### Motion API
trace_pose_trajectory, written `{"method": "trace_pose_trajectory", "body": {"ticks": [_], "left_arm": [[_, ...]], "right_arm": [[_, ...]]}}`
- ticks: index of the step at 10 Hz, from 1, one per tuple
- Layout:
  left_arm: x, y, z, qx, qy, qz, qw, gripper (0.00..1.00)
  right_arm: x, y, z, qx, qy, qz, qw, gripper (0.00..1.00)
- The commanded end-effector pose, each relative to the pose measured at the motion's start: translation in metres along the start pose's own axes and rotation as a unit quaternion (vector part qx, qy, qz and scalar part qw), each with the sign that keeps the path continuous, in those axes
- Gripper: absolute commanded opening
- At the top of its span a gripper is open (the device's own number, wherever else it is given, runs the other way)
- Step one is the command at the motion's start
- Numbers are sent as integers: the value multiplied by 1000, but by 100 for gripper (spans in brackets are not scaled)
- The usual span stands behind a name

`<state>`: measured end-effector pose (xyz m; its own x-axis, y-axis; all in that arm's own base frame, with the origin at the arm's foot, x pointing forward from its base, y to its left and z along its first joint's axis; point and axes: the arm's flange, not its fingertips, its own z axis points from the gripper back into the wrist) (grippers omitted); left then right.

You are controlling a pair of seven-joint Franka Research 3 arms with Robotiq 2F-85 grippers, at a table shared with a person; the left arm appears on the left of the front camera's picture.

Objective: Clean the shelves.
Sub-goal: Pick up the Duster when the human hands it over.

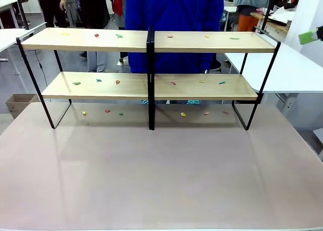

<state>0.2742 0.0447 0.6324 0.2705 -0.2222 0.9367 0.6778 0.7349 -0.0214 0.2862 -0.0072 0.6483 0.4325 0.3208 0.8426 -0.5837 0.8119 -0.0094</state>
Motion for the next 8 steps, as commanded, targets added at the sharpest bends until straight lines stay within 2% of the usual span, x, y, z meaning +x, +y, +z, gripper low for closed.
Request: {"method": "trace_pose_trajectory", "body": {"ticks": [1, 4, 8], "left_arm": [[-46, -27, -19, 1, -14, 3, 1000, 100], [-48, -20, -18, -1, -11, 5, 1000, 100], [-51, -17, -18, -5, -15, 0, 1000, 100]], "right_arm": [[-3, 2, -10, 10, -29, 11, 999, 100], [-3, 1, -11, 5, -52, 2, 999, 100], [-5, -2, -15, 16, -47, 1, 999, 100]]}}
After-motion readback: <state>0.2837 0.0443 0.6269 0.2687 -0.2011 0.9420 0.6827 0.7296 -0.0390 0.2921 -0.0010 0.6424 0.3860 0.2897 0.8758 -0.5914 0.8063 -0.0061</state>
